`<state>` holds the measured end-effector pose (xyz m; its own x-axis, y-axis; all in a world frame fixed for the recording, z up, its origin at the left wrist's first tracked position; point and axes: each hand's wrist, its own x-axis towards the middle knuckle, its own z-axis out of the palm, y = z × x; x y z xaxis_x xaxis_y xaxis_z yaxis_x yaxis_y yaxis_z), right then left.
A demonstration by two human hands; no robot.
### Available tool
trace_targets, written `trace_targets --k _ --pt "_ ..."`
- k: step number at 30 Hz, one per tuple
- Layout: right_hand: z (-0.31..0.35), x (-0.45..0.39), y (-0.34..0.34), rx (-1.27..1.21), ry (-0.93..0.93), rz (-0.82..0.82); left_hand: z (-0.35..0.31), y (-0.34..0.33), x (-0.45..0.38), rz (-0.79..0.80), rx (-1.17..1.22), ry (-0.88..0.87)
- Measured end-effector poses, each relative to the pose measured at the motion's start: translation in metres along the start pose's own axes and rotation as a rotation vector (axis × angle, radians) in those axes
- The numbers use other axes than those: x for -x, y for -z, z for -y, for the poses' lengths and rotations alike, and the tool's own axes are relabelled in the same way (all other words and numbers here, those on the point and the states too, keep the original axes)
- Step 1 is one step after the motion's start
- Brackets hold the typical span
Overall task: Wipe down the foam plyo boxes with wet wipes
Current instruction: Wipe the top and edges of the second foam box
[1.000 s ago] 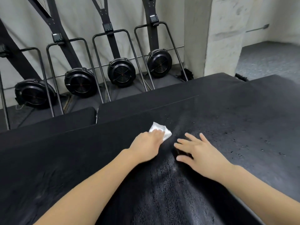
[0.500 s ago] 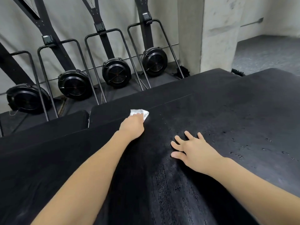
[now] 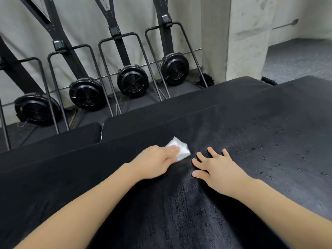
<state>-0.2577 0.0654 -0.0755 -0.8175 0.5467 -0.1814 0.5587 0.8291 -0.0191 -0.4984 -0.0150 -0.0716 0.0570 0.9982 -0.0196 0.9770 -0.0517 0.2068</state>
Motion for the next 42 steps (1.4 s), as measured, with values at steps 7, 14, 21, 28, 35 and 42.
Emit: trace_targets --k 7,14,21,28,35,42 --pt "0.0 -0.003 -0.003 0.025 0.004 0.014 0.055 0.012 -0.082 -0.149 -0.085 0.44" --pt "-0.001 -0.003 -0.001 -0.004 0.002 0.01 0.007 0.01 -0.087 -0.137 -0.101 0.32" --pt "0.001 -0.002 0.001 -0.03 -0.005 0.012 -0.01 -0.008 0.015 -0.105 0.053 -0.007" --pt "0.0 -0.003 0.001 -0.035 -0.006 0.028 0.035 0.014 -0.041 -0.222 -0.041 0.308" --pt "0.0 -0.003 0.0 -0.029 -0.013 0.028 0.002 -0.003 -0.034 -0.296 0.078 0.202" --pt "0.001 0.0 0.004 -0.057 -0.016 0.02 -0.045 -0.021 0.048 -0.163 0.113 -0.081"
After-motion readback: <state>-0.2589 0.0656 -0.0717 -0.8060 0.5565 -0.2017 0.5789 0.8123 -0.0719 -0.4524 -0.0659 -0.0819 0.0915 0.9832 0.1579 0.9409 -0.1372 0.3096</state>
